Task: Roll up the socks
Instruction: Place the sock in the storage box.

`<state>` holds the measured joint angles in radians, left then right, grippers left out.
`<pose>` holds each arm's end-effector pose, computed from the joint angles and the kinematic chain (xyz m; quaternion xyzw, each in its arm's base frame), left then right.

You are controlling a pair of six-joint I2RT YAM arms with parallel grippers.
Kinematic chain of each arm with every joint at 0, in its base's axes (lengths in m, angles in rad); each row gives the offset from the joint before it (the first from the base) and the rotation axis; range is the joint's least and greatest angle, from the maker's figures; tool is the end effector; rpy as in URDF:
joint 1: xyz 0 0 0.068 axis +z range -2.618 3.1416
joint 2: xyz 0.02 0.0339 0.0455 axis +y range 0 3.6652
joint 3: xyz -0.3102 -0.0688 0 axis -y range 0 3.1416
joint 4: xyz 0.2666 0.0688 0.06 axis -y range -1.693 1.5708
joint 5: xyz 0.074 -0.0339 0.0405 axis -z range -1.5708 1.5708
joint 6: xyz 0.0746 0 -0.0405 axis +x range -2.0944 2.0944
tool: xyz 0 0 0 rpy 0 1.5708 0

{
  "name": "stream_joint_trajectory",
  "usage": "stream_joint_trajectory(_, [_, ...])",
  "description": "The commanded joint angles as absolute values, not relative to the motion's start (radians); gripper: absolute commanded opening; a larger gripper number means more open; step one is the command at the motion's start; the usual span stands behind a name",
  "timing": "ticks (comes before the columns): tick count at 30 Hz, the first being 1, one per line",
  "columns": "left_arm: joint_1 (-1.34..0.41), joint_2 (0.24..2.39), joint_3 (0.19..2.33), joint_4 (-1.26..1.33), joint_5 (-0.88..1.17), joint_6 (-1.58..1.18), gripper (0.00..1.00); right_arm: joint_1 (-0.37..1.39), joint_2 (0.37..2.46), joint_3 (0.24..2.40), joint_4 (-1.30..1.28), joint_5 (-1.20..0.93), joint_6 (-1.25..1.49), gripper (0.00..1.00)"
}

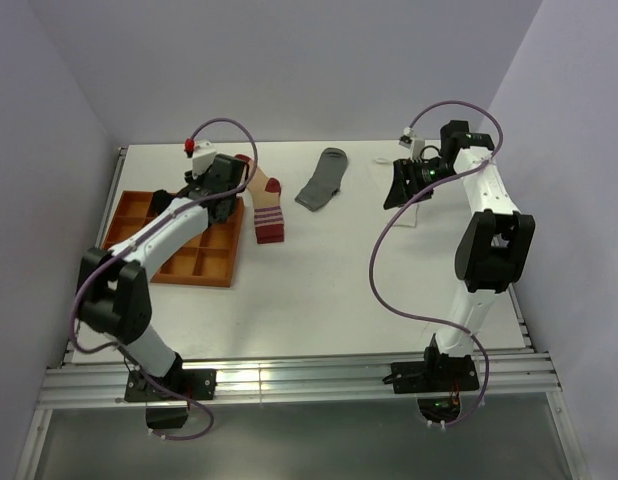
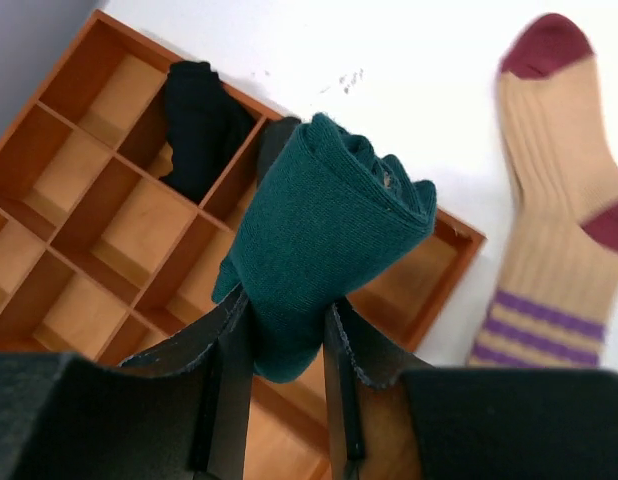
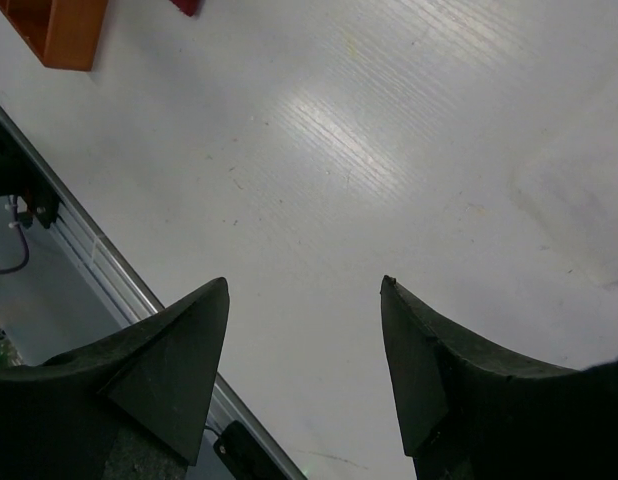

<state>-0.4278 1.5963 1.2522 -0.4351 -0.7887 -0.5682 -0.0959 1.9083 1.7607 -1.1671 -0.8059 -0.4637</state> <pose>0.3761 -0.1133 0.3012 -0.2075 0.8394 0.1414 0.4821 0.4303 0.0127 0.3048 -0.2161 0.8878 0.3414 0.2203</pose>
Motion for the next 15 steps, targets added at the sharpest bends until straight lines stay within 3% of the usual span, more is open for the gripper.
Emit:
stream_joint_trajectory(1, [-0.431,1.716,1.368,-0.534,-0.928,-0.621,0.00,-0.086,1.919,1.798,-1.175,-0.818,-0.456,0.69])
stream_joint_trajectory(6, [-0.431,1.876,1.489,-0.613,-0.946,-0.653,0.00,-0.086,1.927,1.778,-1.177,-0.819,-0.466,0.69])
stream_joint_trajectory(15, [-0.442,1.979,1.502,-0.592,-0.878,-0.615,0.00,-0.087,1.925,1.727,-1.163,-0.811,-0.479,0.68])
